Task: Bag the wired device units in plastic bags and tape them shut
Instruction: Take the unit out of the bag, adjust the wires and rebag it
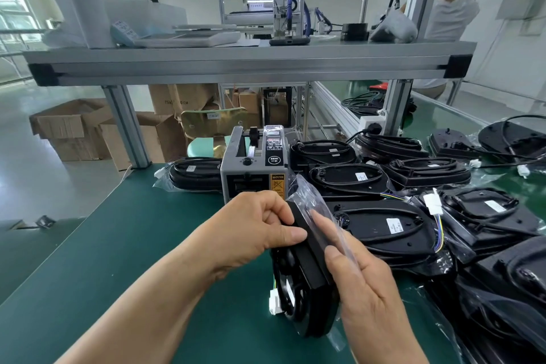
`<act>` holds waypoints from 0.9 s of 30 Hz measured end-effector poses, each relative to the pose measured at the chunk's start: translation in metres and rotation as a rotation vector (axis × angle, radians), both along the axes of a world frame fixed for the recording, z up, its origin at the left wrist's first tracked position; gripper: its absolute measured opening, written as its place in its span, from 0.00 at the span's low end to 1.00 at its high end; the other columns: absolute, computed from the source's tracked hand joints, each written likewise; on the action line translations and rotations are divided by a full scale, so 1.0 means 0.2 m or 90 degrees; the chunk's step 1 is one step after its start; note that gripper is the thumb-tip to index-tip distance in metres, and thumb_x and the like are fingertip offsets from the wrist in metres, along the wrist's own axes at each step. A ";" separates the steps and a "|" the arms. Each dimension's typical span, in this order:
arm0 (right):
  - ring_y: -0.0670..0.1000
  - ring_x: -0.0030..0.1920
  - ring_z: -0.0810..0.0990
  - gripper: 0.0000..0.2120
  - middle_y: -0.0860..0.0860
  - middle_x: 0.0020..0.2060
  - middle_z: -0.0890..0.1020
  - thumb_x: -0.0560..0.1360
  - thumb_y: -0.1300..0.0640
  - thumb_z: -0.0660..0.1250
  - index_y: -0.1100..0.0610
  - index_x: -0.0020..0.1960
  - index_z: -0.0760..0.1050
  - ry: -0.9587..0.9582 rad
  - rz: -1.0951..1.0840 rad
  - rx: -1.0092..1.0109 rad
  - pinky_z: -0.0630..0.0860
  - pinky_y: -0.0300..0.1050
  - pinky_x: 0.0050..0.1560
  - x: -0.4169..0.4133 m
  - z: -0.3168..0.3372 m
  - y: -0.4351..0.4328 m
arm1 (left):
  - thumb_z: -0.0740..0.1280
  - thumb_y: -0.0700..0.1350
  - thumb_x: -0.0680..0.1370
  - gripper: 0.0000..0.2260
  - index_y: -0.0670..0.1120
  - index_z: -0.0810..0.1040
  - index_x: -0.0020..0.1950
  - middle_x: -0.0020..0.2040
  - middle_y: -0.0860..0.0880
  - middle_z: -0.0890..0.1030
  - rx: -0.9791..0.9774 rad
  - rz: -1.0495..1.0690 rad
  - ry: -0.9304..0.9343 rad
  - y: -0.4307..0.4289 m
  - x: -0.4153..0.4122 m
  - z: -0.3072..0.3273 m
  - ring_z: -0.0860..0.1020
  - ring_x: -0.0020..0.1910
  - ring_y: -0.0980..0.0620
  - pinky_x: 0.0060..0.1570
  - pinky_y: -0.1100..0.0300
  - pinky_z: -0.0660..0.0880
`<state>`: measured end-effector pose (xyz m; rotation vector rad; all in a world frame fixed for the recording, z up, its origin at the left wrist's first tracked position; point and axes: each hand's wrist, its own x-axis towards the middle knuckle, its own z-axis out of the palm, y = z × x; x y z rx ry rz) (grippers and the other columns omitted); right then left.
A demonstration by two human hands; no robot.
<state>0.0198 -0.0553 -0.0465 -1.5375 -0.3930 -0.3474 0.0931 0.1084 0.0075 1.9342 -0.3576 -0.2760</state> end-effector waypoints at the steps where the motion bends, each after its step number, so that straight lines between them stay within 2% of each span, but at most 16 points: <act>1: 0.39 0.67 0.75 0.26 0.35 0.63 0.80 0.78 0.58 0.56 0.32 0.67 0.72 -0.002 0.002 0.001 0.68 0.29 0.64 0.00 0.00 0.00 | 0.78 0.42 0.72 0.09 0.46 0.77 0.42 0.27 0.54 0.70 -0.002 -0.003 0.005 0.00 0.00 0.00 0.65 0.27 0.56 0.28 0.65 0.64; 3: 0.39 0.66 0.76 0.23 0.36 0.62 0.80 0.78 0.55 0.57 0.33 0.66 0.73 0.000 0.008 0.014 0.70 0.30 0.63 0.00 -0.01 0.00 | 0.79 0.44 0.70 0.11 0.47 0.77 0.43 0.27 0.55 0.71 0.012 0.017 -0.005 0.00 0.00 0.00 0.66 0.26 0.57 0.27 0.67 0.64; 5: 0.40 0.62 0.79 0.22 0.39 0.59 0.83 0.77 0.53 0.58 0.35 0.66 0.75 -0.004 0.002 0.039 0.74 0.30 0.57 0.00 -0.02 0.00 | 0.82 0.51 0.65 0.18 0.49 0.76 0.44 0.28 0.57 0.72 0.051 0.080 -0.045 -0.01 0.00 -0.02 0.68 0.26 0.59 0.28 0.68 0.66; 6: 0.41 0.62 0.79 0.22 0.40 0.60 0.83 0.77 0.55 0.57 0.37 0.67 0.75 -0.011 -0.001 0.050 0.75 0.31 0.57 0.01 -0.04 0.01 | 0.83 0.55 0.61 0.22 0.50 0.76 0.46 0.31 0.58 0.75 0.065 0.119 -0.059 0.00 -0.01 -0.03 0.70 0.27 0.60 0.30 0.68 0.67; 8: 0.44 0.68 0.75 0.25 0.42 0.65 0.80 0.78 0.61 0.55 0.42 0.70 0.74 -0.033 0.009 0.071 0.72 0.35 0.64 0.04 -0.07 0.03 | 0.81 0.60 0.56 0.28 0.55 0.76 0.50 0.42 0.58 0.79 0.072 0.177 -0.070 0.01 -0.01 -0.04 0.77 0.36 0.62 0.38 0.67 0.72; 10: 0.45 0.72 0.71 0.26 0.44 0.69 0.77 0.79 0.65 0.53 0.46 0.71 0.73 -0.051 0.029 0.082 0.69 0.37 0.69 0.09 -0.10 0.08 | 0.84 0.56 0.59 0.26 0.55 0.77 0.51 0.43 0.57 0.82 0.068 0.201 -0.089 0.04 0.00 -0.03 0.80 0.41 0.62 0.42 0.67 0.74; 12: 0.46 0.74 0.68 0.26 0.45 0.71 0.75 0.79 0.67 0.54 0.48 0.72 0.72 -0.055 0.047 0.085 0.66 0.39 0.72 0.15 -0.13 0.12 | 0.83 0.50 0.63 0.18 0.54 0.80 0.47 0.40 0.58 0.83 0.082 0.213 -0.131 0.06 0.01 -0.02 0.80 0.38 0.65 0.40 0.67 0.74; 14: 0.48 0.76 0.66 0.25 0.46 0.73 0.72 0.80 0.66 0.56 0.51 0.74 0.70 -0.034 0.095 0.119 0.62 0.44 0.75 0.18 -0.17 0.15 | 0.82 0.49 0.64 0.17 0.55 0.80 0.47 0.42 0.56 0.82 0.110 0.229 -0.196 0.07 0.00 -0.04 0.79 0.39 0.65 0.42 0.64 0.74; 17: 0.48 0.75 0.68 0.27 0.46 0.73 0.73 0.79 0.69 0.60 0.49 0.74 0.70 -0.005 0.120 0.168 0.67 0.38 0.71 0.15 -0.25 0.16 | 0.81 0.52 0.65 0.20 0.57 0.78 0.53 0.50 0.61 0.76 0.157 0.209 -0.309 0.08 -0.05 -0.13 0.74 0.49 0.65 0.49 0.69 0.71; 20: 0.50 0.65 0.79 0.31 0.49 0.63 0.82 0.76 0.75 0.64 0.45 0.67 0.77 0.008 -0.017 0.171 0.76 0.36 0.59 0.08 -0.33 0.15 | 0.81 0.52 0.65 0.23 0.56 0.77 0.56 0.54 0.65 0.72 0.156 0.180 -0.391 0.06 -0.12 -0.23 0.73 0.55 0.65 0.51 0.76 0.66; 23: 0.49 0.51 0.86 0.27 0.47 0.49 0.87 0.73 0.73 0.70 0.41 0.56 0.81 0.010 -0.261 0.047 0.82 0.43 0.49 0.02 -0.32 0.13 | 0.82 0.50 0.64 0.25 0.55 0.77 0.57 0.56 0.65 0.71 0.166 0.162 -0.442 0.04 -0.17 -0.31 0.72 0.57 0.67 0.55 0.79 0.64; 25: 0.46 0.48 0.85 0.26 0.44 0.48 0.85 0.71 0.68 0.74 0.38 0.55 0.78 -0.030 -0.338 -0.046 0.79 0.34 0.46 0.01 -0.28 0.11 | 0.82 0.48 0.63 0.26 0.54 0.76 0.57 0.57 0.65 0.71 0.157 0.165 -0.462 0.03 -0.20 -0.34 0.72 0.56 0.66 0.56 0.79 0.64; 27: 0.45 0.47 0.83 0.23 0.43 0.47 0.83 0.69 0.60 0.76 0.40 0.57 0.76 -0.073 -0.346 -0.103 0.75 0.27 0.44 0.00 -0.23 0.10 | 0.80 0.48 0.63 0.25 0.51 0.78 0.57 0.55 0.63 0.72 0.144 0.176 -0.471 0.02 -0.22 -0.36 0.73 0.55 0.63 0.55 0.78 0.65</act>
